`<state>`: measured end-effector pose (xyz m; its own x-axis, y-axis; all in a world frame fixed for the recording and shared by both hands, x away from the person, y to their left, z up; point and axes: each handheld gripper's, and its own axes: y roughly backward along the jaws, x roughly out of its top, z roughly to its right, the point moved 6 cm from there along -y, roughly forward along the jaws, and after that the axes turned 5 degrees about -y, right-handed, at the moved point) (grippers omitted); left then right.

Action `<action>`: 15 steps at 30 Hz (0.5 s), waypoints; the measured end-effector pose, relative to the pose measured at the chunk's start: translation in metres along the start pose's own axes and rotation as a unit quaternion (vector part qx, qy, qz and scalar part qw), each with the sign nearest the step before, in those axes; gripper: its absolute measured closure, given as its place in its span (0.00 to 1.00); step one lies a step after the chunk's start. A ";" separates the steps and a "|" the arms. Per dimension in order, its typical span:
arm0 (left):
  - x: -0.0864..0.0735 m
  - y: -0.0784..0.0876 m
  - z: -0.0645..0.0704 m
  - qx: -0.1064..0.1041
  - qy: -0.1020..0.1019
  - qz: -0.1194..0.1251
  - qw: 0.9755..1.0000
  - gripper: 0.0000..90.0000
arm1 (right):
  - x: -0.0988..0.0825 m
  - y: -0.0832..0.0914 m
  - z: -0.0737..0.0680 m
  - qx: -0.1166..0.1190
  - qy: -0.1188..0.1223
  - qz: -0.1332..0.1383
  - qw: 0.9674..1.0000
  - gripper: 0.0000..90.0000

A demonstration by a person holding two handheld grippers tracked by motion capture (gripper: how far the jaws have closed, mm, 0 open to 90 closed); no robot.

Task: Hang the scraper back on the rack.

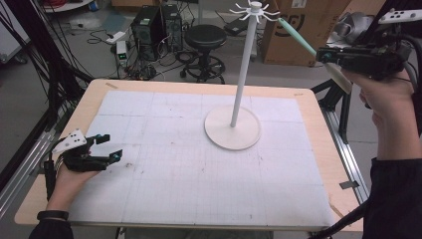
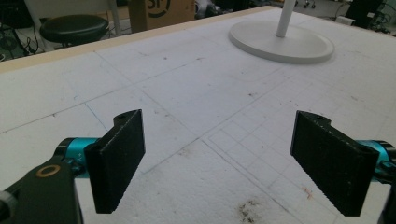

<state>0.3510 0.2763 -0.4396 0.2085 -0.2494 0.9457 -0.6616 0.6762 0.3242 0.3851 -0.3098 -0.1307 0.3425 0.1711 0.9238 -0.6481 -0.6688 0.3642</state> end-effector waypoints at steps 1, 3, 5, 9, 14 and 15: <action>0.000 0.000 0.000 0.000 0.001 0.001 1.000 0.20 | 0.001 -0.001 0.000 0.002 0.001 0.001 1.000 0.91; 0.000 0.001 0.000 -0.001 0.000 0.000 1.000 0.20 | 0.002 -0.002 0.001 -0.001 0.003 -0.001 1.000 0.91; 0.000 0.001 0.000 -0.001 0.001 0.002 1.000 0.21 | 0.002 -0.004 0.001 -0.004 0.003 -0.003 1.000 0.91; -0.001 0.001 0.000 0.000 0.002 0.000 1.000 0.21 | 0.001 -0.008 0.000 -0.003 0.002 -0.007 1.000 0.91; -0.001 0.001 0.000 -0.001 0.000 -0.003 1.000 0.21 | -0.002 -0.011 0.001 -0.002 0.003 -0.009 1.000 0.91; -0.001 0.001 0.000 -0.001 -0.001 -0.002 1.000 0.21 | -0.002 -0.011 0.001 -0.003 0.002 -0.011 1.000 0.91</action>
<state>0.3504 0.2775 -0.4400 0.2106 -0.2535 0.9441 -0.6589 0.6767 0.3286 0.3921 -0.3032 -0.1370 0.3545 0.1884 0.9159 -0.6449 -0.6600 0.3854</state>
